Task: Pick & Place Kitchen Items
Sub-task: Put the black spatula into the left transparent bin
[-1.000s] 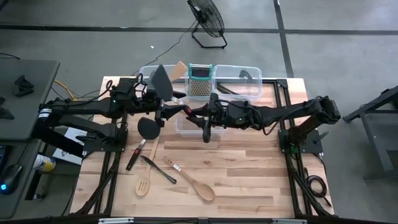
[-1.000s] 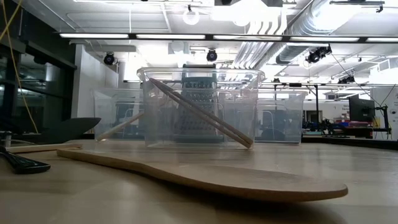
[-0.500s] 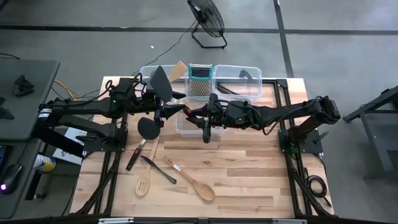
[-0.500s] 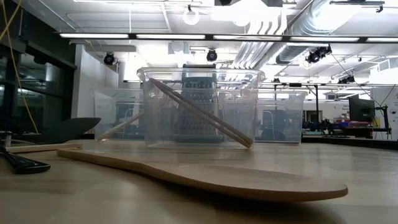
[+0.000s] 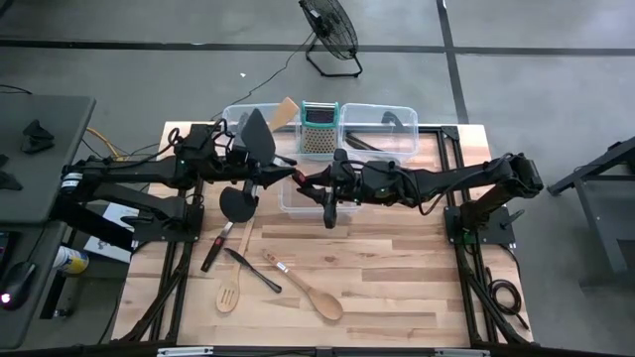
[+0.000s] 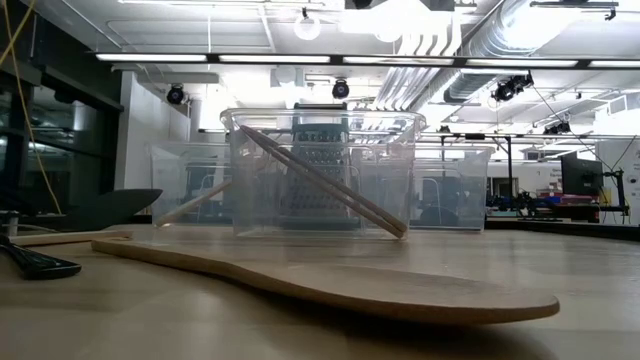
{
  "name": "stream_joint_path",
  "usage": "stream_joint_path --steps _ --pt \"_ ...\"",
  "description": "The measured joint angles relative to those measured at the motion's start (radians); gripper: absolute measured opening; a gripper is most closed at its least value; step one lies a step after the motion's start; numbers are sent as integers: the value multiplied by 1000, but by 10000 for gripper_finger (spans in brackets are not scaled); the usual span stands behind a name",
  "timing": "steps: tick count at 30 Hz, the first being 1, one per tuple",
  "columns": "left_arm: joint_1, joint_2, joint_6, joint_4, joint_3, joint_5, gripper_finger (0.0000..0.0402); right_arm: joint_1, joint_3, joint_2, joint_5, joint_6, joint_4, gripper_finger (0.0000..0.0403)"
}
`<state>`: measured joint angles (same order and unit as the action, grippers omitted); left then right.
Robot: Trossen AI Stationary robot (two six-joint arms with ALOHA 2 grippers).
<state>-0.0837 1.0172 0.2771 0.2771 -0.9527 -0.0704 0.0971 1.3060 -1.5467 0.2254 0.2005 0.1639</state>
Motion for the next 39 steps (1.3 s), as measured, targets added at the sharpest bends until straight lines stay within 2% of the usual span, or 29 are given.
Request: stream_joint_path --steps 10,12,18,22,30,39 --pt "0 0 -9 -1 0 -13 64 0 0 0 -19 6 -3 102" --pt "0 0 -14 -2 0 -15 64 0 0 0 -14 16 -9 124" --pt "-1 0 -23 -7 1 -8 63 8 0 13 -23 34 -61 227" --pt "-1 0 -22 -5 1 -6 63 8 0 44 -40 72 -123 258" --pt "-2 -33 -34 -35 1 -5 63 9 0 152 -95 118 -388 260" --pt "-2 -75 -42 -87 1 105 63 8 0 251 16 183 -581 260"
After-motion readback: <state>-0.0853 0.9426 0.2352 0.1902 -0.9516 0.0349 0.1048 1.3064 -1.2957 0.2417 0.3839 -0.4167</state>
